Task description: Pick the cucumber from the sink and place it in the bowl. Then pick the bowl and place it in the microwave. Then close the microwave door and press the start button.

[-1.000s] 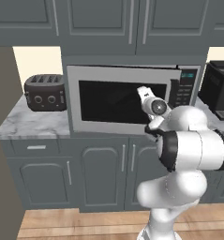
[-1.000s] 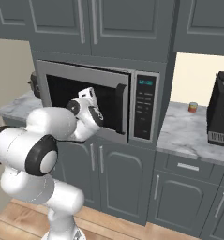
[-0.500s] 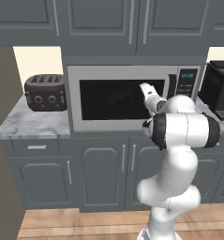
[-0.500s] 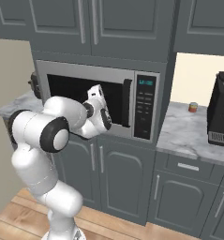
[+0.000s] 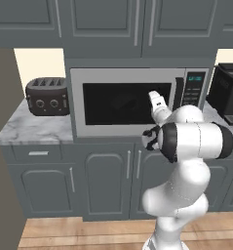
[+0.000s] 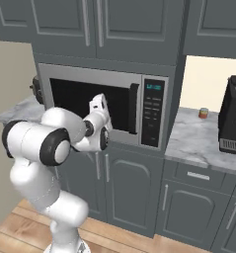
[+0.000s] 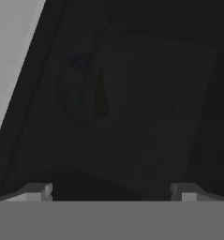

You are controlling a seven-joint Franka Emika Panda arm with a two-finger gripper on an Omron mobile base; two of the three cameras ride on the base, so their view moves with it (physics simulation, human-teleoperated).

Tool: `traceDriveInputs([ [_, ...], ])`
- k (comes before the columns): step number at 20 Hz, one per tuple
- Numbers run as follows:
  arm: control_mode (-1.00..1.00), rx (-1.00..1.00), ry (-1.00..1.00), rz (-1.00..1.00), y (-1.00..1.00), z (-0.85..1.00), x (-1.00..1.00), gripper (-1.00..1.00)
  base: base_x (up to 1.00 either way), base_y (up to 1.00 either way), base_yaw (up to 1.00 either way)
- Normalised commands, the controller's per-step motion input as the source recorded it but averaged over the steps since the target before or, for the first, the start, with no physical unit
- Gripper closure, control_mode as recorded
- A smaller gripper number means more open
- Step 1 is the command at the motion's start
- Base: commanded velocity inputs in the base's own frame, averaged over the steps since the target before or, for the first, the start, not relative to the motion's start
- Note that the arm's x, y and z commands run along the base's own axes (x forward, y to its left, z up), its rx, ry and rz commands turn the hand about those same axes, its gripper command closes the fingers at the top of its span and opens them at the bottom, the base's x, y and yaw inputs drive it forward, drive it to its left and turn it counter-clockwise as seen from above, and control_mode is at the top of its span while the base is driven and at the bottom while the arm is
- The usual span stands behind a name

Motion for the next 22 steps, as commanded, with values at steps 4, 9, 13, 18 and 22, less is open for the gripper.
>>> traceDriveInputs([
  [4,-1.00,0.26,0.00,0.01,-0.44,0.48,-1.00,-1.00,0.00,0.00,0.00],
  [9,-1.00,0.35,0.05,0.11,-0.78,0.05,-0.95,-1.00,0.00,0.00,0.00],
  [13,-1.00,0.29,0.09,0.17,-1.00,-0.03,-0.60,-1.00,0.00,0.00,0.00],
  [18,-1.00,0.17,0.03,0.21,-1.00,0.00,0.04,-1.00,0.00,0.00,0.00],
  [22,-1.00,0.04,0.00,0.22,-1.00,-0.03,0.21,-1.00,0.00,0.00,0.00],
])
